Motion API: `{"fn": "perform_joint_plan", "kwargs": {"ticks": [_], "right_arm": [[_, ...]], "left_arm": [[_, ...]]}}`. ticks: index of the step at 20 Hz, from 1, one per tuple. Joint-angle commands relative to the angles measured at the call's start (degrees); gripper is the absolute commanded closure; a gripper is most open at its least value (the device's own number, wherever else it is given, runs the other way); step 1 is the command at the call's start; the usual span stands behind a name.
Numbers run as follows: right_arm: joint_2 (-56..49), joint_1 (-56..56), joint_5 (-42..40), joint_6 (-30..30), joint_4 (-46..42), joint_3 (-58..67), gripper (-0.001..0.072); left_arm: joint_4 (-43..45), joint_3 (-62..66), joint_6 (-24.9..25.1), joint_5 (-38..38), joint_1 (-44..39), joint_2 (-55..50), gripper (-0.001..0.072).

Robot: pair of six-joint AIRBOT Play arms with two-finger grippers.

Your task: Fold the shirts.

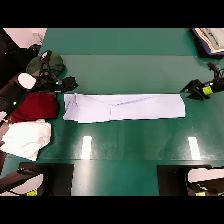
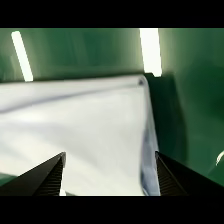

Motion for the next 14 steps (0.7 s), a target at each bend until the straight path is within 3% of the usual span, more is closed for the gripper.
{"fn": "perform_joint_plan", "kwargs": {"ticks": [1, 9, 11, 14], "right_arm": [[-1.01, -4.42, 4.02, -5.86, 0.48, -3.10, 0.0076], [-8.98, -3.06, 4.33, -12.00, 7.48, -5.75, 0.0094], [-9.53, -1.36, 4.33, -12.15, 7.67, -5.75, 0.0254], [-9.49, -0.31, 5.92, -13.81, 8.31, -4.92, 0.0662]], "left_arm": [[-1.46, 2.64, 2.75, -7.45, 0.02, -0.48, 0.0676], [-3.58, 2.49, 2.73, -15.89, -0.04, -3.19, 0.0686], [-8.70, 2.56, 5.49, -16.24, -0.04, -4.94, 0.0686], [-14.32, 5.25, 7.87, -16.31, -1.20, -8.81, 0.0687]]}}
